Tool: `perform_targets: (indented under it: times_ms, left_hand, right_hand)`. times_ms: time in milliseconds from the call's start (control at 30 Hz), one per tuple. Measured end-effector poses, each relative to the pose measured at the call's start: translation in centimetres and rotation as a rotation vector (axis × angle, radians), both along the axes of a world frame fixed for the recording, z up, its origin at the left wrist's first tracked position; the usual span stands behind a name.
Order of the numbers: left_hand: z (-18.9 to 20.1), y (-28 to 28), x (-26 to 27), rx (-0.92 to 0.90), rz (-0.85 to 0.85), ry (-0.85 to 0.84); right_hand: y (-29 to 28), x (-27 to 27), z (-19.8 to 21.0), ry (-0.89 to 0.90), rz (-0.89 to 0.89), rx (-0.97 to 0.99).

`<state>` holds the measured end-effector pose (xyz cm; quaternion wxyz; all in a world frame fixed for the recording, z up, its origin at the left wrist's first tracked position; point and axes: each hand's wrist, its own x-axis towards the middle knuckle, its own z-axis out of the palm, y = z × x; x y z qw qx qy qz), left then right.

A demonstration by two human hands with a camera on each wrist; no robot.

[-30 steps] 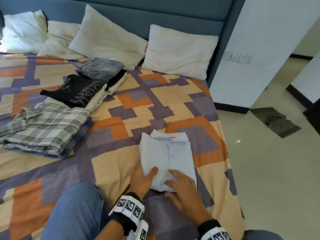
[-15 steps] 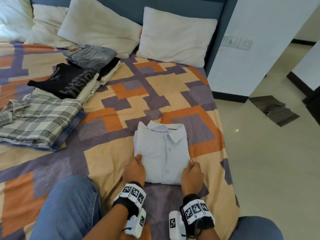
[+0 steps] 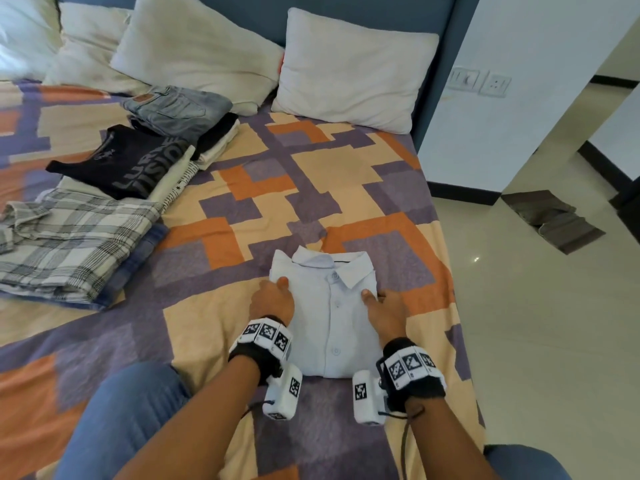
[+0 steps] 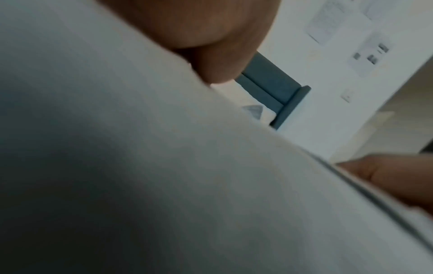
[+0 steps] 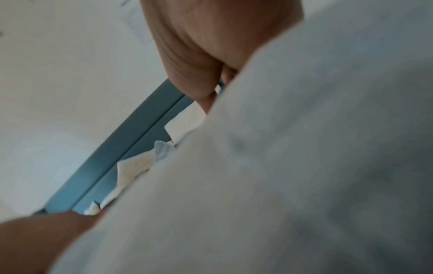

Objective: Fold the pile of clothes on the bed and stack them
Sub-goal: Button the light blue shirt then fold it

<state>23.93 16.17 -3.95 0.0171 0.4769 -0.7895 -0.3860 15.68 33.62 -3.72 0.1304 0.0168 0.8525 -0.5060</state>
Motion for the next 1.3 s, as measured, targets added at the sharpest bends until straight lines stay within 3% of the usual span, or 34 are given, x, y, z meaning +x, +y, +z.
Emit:
perform_targets:
  times_ms: [133, 300, 367, 467, 567, 733, 867, 933, 1133, 1300]
  left_hand:
    - [-1.3, 0.0, 0.8, -0.077, 0.017, 0.155]
    - [-1.8, -1.3, 1.2, 0.019, 0.097, 0.109]
    - [-0.8, -0.6, 1.5, -0.084, 0.106, 0.044]
    - [0.1, -0.1, 1.3, -0.174, 0.008, -0.081]
    - [0.6, -2.1, -1.6, 0.010, -0.094, -0.056]
    - [-0.4, -5.6, -3.9, -0.005, -0.232, -0.031]
    - [-1.5, -6.4, -2.5, 0.015, -0.095, 0.095]
    - [-1.9, -6.1, -1.8, 0.023, -0.011, 0.115]
    - [-1.8, -1.5, 1.6, 0.290, -0.030, 0.006]
    - [-1.2, -1.3, 2.2, 0.651, 0.105, 0.258]
  right_hand:
    - [0.7, 0.9, -0.5, 0.139, -0.117, -0.059]
    - [0.9, 0.9, -2.1, 0.074, -0.064, 0.097]
    - [0.9, 0.8, -1.5, 0.053, -0.090, 0.097]
    - [0.1, 0.4, -0.7, 0.067, 0.019, 0.166]
    - [-1.3, -2.7, -0.4, 0.051, 0.104, 0.132]
    - [-2.2, -7.1, -2.0, -0.071, 0.022, 0.052]
    - [-1.6, -5.8, -1.6, -0.111, -0.199, -0.088]
    - [-0.8, -4.3, -1.8, -0.142, -0.192, -0.061]
    - [1.7, 0.0, -3.1, -0.171, 0.072, 0.045]
    - [2.0, 1.3, -1.8, -0.349, 0.090, -0.292]
